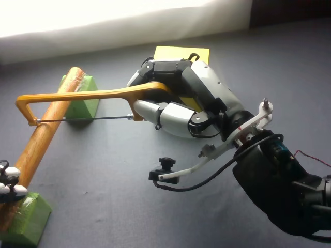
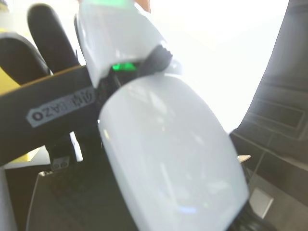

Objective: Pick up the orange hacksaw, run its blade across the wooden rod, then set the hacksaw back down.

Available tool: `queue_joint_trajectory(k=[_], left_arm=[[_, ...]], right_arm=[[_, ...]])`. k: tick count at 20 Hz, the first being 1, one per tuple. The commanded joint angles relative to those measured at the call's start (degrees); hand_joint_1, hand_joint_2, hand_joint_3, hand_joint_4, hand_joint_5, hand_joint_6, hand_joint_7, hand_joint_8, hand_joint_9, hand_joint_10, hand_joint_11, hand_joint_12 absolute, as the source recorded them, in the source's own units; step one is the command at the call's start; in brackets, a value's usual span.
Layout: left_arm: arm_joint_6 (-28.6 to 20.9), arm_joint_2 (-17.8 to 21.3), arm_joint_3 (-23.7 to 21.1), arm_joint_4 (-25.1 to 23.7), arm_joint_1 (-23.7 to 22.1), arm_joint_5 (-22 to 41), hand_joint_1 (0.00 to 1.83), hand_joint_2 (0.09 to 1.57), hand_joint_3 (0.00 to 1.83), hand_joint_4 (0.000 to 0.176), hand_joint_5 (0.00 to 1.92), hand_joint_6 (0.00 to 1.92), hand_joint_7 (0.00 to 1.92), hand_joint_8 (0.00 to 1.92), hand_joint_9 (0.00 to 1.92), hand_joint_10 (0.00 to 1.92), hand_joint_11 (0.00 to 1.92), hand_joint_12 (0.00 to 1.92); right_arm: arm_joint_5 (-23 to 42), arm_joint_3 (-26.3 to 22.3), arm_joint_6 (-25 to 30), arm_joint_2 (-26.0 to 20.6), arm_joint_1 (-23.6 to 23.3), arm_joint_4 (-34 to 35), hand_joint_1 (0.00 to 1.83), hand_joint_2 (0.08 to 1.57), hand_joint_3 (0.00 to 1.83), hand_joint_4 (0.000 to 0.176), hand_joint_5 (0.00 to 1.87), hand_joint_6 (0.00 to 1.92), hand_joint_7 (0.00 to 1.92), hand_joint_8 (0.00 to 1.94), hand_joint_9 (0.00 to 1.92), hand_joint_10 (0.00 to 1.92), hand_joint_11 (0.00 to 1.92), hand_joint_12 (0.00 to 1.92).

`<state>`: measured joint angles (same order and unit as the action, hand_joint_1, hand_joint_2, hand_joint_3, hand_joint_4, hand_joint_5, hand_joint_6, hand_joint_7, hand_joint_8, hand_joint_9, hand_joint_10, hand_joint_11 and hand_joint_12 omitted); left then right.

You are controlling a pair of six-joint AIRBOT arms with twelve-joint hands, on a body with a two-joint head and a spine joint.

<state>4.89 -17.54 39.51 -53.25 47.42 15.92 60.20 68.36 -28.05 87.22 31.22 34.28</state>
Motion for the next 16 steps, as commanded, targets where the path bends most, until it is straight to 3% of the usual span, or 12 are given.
queue_joint_trajectory(k=[1,4,7,9,14,16], left_arm=[[0.1,0.2,-0.1,0.3,-0.2,1.4,0.20,1.27,0.00,0.000,0.20,0.01,0.11,0.01,0.13,0.01,0.00,0.32],[0.1,0.2,0.0,0.3,-0.4,1.6,0.23,1.27,0.00,0.000,0.16,0.00,0.08,0.00,0.09,0.00,0.00,0.26],[0.1,0.2,0.2,0.3,-0.4,2.3,0.22,1.27,0.00,0.000,0.20,0.01,0.10,0.00,0.11,0.00,0.00,0.32],[0.1,0.1,0.5,0.3,-0.6,2.7,0.21,1.27,0.00,0.000,0.20,0.00,0.10,0.00,0.12,0.00,0.00,0.32],[0.1,-0.2,1.5,0.3,-1.6,5.0,0.20,1.28,0.00,0.000,0.16,0.00,0.07,0.00,0.09,0.00,0.00,0.25],[0.2,-0.4,2.0,0.3,-1.7,6.9,0.19,1.28,0.00,0.000,0.19,0.01,0.11,0.01,0.12,0.01,0.00,0.33]], right_arm=[[6.7,-0.7,1.2,-0.8,-1.7,-3.2,1.24,1.14,0.00,0.000,0.88,0.97,0.99,1.16,0.99,0.92,0.79,1.43],[6.3,-4.2,-0.1,-5.1,-2.5,-3.1,1.25,1.14,0.00,0.000,0.86,0.99,1.01,1.15,0.99,0.95,0.81,1.42],[7.6,-7.9,-0.2,-9.9,-2.4,-2.8,1.25,1.14,0.00,0.000,0.88,0.96,1.01,1.14,0.99,0.95,0.83,1.40],[11.9,-12.5,-0.6,-15.3,-0.3,-1.7,1.25,1.14,0.00,0.000,0.88,0.96,1.01,1.14,0.98,0.95,0.81,1.42],[19.1,-14.8,3.1,-17.4,5.5,-1.5,1.25,1.13,0.00,0.000,0.90,0.94,1.02,1.11,0.99,0.94,0.83,1.39],[21.1,-14.8,3.9,-16.9,7.1,-1.4,1.25,1.14,0.00,0.000,0.87,0.97,1.02,1.13,1.01,0.92,0.82,1.38]])
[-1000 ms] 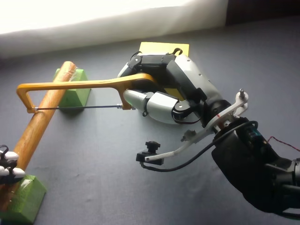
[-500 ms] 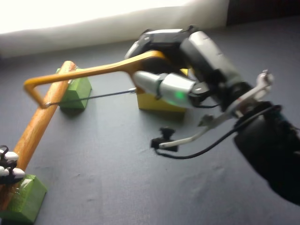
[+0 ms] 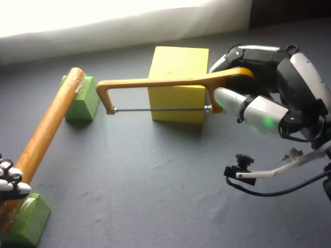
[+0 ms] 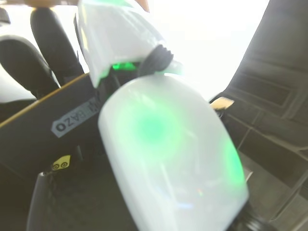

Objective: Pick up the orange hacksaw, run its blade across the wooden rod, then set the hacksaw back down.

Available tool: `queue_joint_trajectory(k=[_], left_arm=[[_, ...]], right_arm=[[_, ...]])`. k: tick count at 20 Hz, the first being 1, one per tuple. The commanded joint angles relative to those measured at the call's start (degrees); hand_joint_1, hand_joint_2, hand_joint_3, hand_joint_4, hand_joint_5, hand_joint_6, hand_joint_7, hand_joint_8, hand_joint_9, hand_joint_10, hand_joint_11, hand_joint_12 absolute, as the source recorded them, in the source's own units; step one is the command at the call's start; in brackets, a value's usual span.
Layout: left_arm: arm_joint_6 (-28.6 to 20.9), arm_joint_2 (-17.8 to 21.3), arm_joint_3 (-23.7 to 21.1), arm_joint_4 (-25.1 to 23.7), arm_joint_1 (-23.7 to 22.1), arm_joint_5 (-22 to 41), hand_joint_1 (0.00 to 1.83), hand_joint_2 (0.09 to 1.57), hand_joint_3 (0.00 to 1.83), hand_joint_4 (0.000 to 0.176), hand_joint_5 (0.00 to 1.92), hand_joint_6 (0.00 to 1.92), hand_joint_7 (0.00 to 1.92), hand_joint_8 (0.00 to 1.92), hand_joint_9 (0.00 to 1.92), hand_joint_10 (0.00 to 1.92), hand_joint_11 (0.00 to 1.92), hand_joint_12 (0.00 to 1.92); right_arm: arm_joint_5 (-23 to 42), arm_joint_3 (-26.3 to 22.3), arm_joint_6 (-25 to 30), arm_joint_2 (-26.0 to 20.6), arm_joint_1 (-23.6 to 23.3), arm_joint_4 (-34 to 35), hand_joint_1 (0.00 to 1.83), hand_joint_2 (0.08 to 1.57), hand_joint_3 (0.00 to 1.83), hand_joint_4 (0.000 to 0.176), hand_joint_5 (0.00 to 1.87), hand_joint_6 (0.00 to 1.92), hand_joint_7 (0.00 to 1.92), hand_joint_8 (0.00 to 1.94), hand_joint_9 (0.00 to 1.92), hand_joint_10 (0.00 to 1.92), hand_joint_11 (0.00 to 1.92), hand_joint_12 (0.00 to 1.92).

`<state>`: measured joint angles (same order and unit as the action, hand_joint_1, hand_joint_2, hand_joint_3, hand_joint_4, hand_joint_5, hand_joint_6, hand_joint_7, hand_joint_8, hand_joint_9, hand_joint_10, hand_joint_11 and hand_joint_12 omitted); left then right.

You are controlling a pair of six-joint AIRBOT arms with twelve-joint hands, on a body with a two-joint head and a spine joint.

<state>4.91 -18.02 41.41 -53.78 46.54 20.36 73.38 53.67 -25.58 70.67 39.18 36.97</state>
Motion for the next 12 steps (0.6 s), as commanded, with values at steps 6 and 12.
queue_joint_trajectory(k=[6,12], left_arm=[[1.5,-1.0,2.7,0.8,-1.7,12.8,0.22,1.27,0.00,0.000,0.19,0.00,0.13,0.00,0.13,0.00,0.00,0.31],[4.0,-1.9,5.7,0.9,-2.2,24.9,0.19,1.28,0.00,0.000,0.16,0.00,0.08,0.00,0.08,0.00,0.00,0.23]], right_arm=[[15.4,2.5,4.2,5.6,7.0,-3.1,1.25,1.14,0.00,0.000,0.87,0.96,1.01,1.15,1.00,0.94,0.81,1.39],[18.3,4.8,4.7,10.0,12.4,-3.1,1.25,1.11,0.00,0.000,0.95,0.87,1.05,1.04,1.05,0.84,0.87,1.33]])
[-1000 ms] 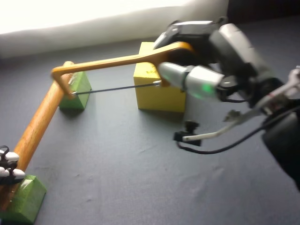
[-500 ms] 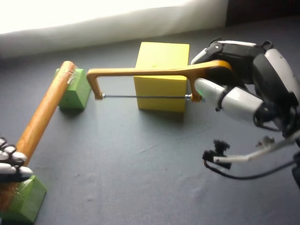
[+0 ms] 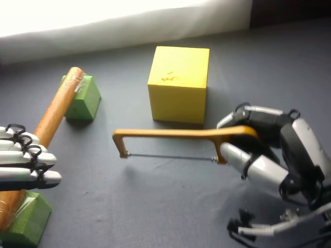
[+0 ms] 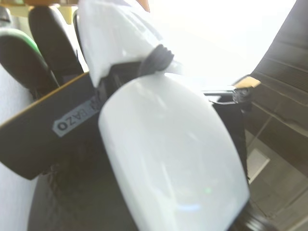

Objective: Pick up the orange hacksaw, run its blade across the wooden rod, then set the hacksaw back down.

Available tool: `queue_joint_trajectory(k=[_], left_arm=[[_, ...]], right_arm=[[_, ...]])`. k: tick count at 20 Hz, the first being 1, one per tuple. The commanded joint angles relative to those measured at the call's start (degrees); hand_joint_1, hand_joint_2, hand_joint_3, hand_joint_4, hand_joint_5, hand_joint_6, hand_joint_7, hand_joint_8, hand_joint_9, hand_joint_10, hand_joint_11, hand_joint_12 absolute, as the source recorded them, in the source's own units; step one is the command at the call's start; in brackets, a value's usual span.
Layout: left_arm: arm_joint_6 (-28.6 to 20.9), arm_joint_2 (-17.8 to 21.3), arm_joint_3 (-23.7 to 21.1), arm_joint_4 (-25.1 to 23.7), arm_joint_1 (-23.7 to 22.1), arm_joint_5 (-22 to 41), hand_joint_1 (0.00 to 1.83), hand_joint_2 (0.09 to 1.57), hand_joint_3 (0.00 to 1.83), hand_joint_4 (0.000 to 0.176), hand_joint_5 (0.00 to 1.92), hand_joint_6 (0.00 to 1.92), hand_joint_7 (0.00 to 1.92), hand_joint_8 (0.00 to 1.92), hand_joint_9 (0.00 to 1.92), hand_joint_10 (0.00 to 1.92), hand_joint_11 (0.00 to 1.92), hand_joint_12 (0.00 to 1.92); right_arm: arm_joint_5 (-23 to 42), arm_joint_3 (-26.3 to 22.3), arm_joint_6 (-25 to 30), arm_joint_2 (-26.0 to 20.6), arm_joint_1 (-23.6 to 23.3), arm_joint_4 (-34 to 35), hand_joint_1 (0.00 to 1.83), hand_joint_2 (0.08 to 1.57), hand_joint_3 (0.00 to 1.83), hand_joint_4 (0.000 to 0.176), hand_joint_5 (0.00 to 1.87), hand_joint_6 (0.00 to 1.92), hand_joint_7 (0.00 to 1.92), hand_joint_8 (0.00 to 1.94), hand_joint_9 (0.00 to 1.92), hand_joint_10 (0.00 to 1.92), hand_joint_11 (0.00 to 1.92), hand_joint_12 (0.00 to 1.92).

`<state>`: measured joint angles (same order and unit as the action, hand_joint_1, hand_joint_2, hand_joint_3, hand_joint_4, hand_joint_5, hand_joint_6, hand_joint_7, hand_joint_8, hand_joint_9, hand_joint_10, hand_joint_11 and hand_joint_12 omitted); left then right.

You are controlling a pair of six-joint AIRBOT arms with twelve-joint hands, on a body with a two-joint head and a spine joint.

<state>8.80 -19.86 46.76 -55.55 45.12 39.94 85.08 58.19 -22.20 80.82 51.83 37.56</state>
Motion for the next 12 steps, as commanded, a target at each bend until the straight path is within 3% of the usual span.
queue_joint_trajectory(k=[1,4,9,10,11,12], left_arm=[[0.1,-0.2,0.5,2.6,-0.8,6.5,0.20,1.28,0.00,0.000,0.16,0.00,0.08,0.00,0.09,0.00,0.00,0.23],[0.2,-1.5,2.0,2.7,-1.7,14.9,0.20,1.28,0.00,0.000,0.15,0.00,0.07,0.00,0.08,0.00,0.00,0.19],[0.2,-3.2,3.4,2.7,-4.8,23.3,0.19,1.28,0.00,0.000,0.19,0.00,0.09,0.00,0.11,0.00,0.00,0.24],[0.2,-3.6,3.6,2.7,-5.9,23.7,0.19,1.28,0.00,0.000,0.18,0.00,0.10,0.00,0.11,0.00,0.00,0.24],[0.1,-3.8,3.8,2.7,-6.9,24.0,0.20,1.27,0.00,0.000,0.19,0.00,0.11,0.00,0.12,0.01,0.00,0.26],[-0.4,-4.4,4.2,2.7,-8.6,24.7,0.21,1.28,0.00,0.000,0.18,0.00,0.09,0.00,0.11,0.00,0.00,0.27]], right_arm=[[6.7,0.3,1.3,0.1,0.1,-3.8,1.25,1.12,0.00,0.000,0.94,0.88,1.04,1.07,1.04,0.83,0.86,1.33],[8.1,1.5,1.4,1.5,1.5,-4.1,1.23,1.13,0.00,0.000,0.92,0.94,1.00,1.11,1.02,0.81,0.85,1.33],[8.5,2.7,2.2,2.8,2.8,-4.4,1.21,1.14,0.00,0.000,0.93,0.99,0.93,1.16,0.95,0.72,0.81,1.29],[8.7,2.7,2.4,2.8,3.3,-4.5,1.20,1.15,0.00,0.015,0.93,1.02,0.91,1.16,0.93,0.68,0.78,1.29],[8.9,2.7,2.4,2.7,3.5,-4.6,1.21,1.14,0.00,0.000,0.98,1.04,0.88,1.11,0.89,0.61,0.74,1.28],[9.3,2.7,2.6,2.6,3.9,-4.6,1.15,1.15,0.00,0.000,0.92,1.07,0.85,0.55,0.89,0.46,0.71,1.24]])
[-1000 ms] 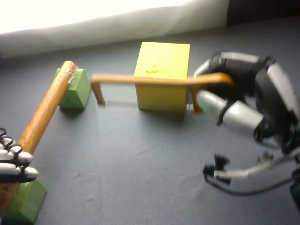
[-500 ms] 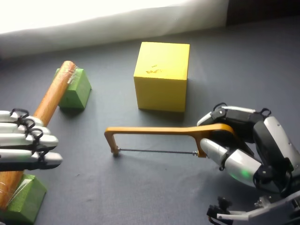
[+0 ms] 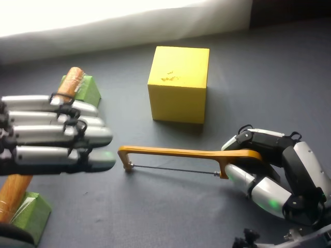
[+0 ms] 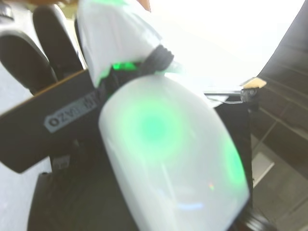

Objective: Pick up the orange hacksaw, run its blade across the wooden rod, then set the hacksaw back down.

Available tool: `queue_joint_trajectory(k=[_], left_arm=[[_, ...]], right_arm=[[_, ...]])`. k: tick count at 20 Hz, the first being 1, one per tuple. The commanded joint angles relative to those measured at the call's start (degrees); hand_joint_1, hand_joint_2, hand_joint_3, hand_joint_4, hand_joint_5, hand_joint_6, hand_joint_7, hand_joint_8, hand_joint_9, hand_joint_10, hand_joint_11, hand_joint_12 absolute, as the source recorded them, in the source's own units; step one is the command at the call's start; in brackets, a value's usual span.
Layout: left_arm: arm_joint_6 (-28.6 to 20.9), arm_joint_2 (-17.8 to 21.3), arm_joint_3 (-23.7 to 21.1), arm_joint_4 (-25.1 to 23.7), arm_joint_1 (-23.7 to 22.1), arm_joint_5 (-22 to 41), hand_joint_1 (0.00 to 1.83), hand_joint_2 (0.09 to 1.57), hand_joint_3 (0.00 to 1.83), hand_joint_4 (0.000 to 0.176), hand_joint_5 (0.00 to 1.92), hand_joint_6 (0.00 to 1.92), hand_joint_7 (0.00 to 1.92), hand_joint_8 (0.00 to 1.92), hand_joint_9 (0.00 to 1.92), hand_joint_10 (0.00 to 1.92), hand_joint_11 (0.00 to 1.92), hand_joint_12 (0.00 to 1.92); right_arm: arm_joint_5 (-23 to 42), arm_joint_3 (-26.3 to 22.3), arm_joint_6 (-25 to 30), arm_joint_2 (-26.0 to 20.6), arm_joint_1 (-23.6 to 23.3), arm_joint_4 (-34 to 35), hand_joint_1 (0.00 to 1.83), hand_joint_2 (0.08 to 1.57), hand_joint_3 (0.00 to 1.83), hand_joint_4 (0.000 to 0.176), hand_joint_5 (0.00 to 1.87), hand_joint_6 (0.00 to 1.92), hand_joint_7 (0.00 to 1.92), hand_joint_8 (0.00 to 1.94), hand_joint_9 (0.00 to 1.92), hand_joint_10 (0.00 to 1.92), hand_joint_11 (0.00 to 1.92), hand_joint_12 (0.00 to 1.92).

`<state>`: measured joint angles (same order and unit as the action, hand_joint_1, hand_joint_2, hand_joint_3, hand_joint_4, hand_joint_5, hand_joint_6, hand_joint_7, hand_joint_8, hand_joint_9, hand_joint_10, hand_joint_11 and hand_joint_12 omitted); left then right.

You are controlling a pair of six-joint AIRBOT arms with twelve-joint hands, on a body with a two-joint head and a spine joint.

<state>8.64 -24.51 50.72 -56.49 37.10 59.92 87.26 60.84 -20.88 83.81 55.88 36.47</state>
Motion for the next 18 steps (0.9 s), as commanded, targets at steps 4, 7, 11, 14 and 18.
queue_joint_trajectory(k=[4,7,11,14,18], left_arm=[[-0.8,-0.2,0.8,3.6,-0.9,7.0,0.19,1.28,0.00,0.000,0.18,0.00,0.08,0.00,0.10,0.00,0.00,0.31],[-1.0,-0.3,1.3,3.3,-0.5,8.5,0.18,1.28,0.00,0.000,0.19,0.00,0.09,0.00,0.13,0.01,0.00,0.34],[-1.4,-0.4,1.8,1.3,0.0,9.8,0.19,1.28,0.00,0.000,0.18,0.00,0.09,0.00,0.11,0.00,0.00,0.30],[-1.6,-0.4,2.0,1.3,0.1,9.9,0.18,1.28,0.00,0.000,0.16,0.00,0.07,0.00,0.09,0.00,0.00,0.23],[-1.6,-0.4,2.4,1.3,0.9,11.0,0.18,1.28,0.00,0.000,0.17,0.00,0.08,0.00,0.06,0.00,0.00,0.14]], right_arm=[[7.2,0.0,1.5,-0.7,0.8,-4.7,0.94,1.07,0.00,0.000,0.74,0.10,0.82,0.01,0.78,0.09,0.42,1.24],[6.8,0.0,1.5,-1.4,0.8,-6.1,0.70,1.08,0.00,0.000,0.54,0.00,0.57,0.00,0.52,0.00,0.19,1.06],[2.3,-0.2,0.8,-4.4,-1.6,-9.7,0.56,0.99,0.00,0.000,0.29,0.00,0.29,0.00,0.28,0.00,0.00,0.84],[-3.8,-0.3,0.7,-8.5,-5.8,-14.3,0.50,0.98,0.00,0.000,0.20,0.00,0.22,0.00,0.21,0.00,0.00,0.71],[-14.6,-2.6,-1.8,-16.1,-13.6,-23.4,0.25,0.96,0.00,0.000,0.00,0.00,0.00,0.00,0.01,0.00,0.00,0.37]])
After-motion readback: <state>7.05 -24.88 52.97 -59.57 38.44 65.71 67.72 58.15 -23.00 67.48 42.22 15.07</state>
